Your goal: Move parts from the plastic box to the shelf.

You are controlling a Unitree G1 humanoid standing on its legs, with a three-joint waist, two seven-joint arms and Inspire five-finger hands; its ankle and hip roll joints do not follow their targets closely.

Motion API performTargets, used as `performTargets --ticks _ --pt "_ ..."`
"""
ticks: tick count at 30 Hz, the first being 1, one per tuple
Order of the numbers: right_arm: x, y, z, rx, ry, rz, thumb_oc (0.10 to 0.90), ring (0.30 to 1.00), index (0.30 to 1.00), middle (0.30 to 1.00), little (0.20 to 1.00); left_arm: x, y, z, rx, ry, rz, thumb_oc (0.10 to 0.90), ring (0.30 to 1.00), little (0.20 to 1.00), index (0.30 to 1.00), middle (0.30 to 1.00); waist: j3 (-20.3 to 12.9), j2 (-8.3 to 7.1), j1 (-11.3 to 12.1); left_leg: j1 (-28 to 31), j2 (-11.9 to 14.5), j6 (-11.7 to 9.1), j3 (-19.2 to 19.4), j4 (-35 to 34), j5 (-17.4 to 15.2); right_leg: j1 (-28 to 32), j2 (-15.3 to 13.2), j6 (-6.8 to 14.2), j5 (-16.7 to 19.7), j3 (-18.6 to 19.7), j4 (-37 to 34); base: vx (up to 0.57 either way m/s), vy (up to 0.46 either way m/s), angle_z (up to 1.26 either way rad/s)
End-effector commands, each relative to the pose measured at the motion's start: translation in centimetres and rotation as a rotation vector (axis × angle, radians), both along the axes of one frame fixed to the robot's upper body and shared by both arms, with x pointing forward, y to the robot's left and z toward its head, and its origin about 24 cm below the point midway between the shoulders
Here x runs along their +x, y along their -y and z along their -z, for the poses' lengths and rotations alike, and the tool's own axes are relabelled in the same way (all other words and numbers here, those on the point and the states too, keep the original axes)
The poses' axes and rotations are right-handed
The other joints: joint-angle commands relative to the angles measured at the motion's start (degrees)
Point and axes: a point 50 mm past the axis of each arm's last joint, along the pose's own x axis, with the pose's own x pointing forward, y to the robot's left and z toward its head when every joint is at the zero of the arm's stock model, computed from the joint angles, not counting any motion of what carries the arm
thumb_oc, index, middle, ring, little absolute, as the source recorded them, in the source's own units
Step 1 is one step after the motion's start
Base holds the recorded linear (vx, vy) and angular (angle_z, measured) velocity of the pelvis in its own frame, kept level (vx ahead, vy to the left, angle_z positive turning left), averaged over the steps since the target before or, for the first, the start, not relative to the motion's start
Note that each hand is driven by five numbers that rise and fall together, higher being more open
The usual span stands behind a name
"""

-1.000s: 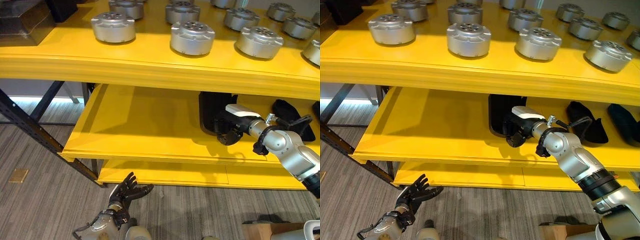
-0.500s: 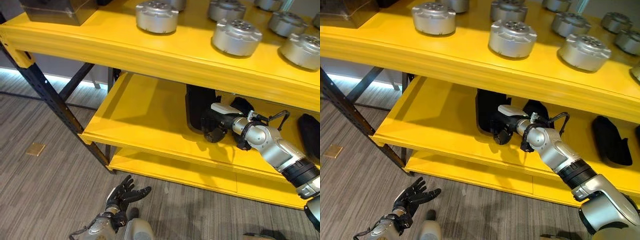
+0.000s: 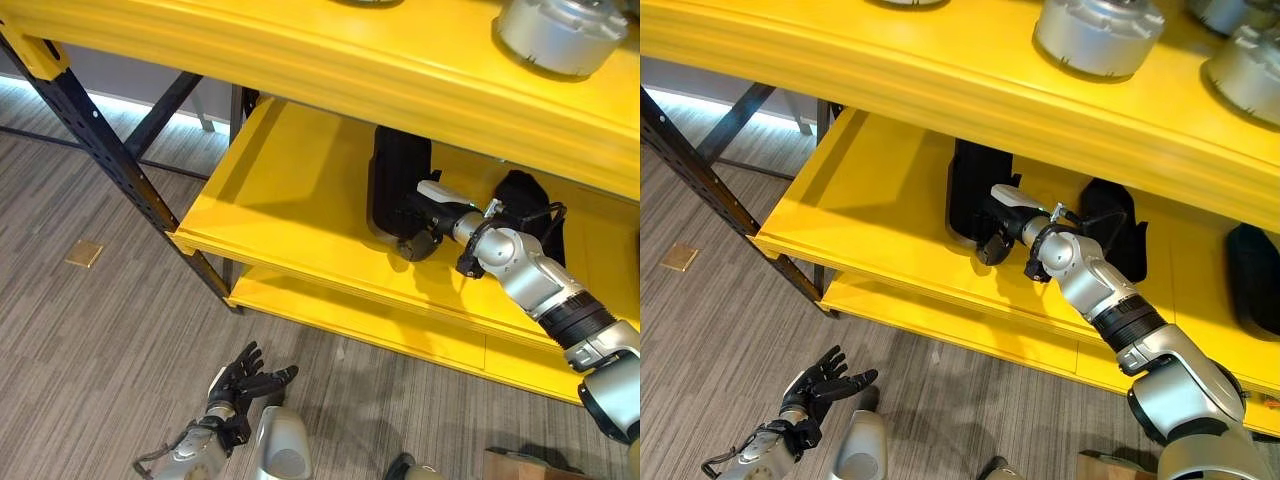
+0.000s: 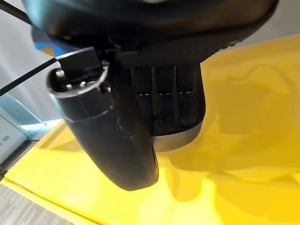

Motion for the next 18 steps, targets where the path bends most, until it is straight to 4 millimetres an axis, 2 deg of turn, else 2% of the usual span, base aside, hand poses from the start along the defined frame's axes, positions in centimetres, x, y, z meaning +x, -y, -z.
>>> performTargets --ticks 1,7,18 --pt "0.2 -1.5 -11.1 0.037 0.395 -0.018 0.400 0.300 0.300 0.300 0.300 2.2 -1.1 -4.4 0.015 0.223 -0.002 0.900 1.000 1.000 1.000 1.000 -1.27 -2.32 0.58 -5.59 1.76 1.10 -1.41 10.32 -6.10 5.03 -2.07 -0.14 4.03 3.14 -5.01 -0.02 0.039 0.08" --pt "1.2 -0.9 -11.4 0.026 0.392 0.044 0.400 0.300 0.300 0.300 0.300 2.4 -0.8 -4.6 0.002 0.232 0.008 0.900 1.000 1.000 1.000 1.000 -0.12 -1.36 1.26 -7.00 1.15 1.44 -2.34 12.20 -6.92 4.49 -2.52 -0.35 3.18 2.94 -3.39 -0.01 0.017 0.08" --pt "1.6 -1.2 -10.5 0.026 0.364 0.055 0.400 0.300 0.300 0.300 0.300 2.8 -0.9 -4.9 0.004 0.245 0.005 0.900 1.000 1.000 1.000 1.000 0.96 -1.50 1.31 -8.29 0.48 1.62 -3.04 13.24 -7.13 4.47 -2.59 -0.57 3.03 2.32 -3.20 -0.01 0.005 0.05"
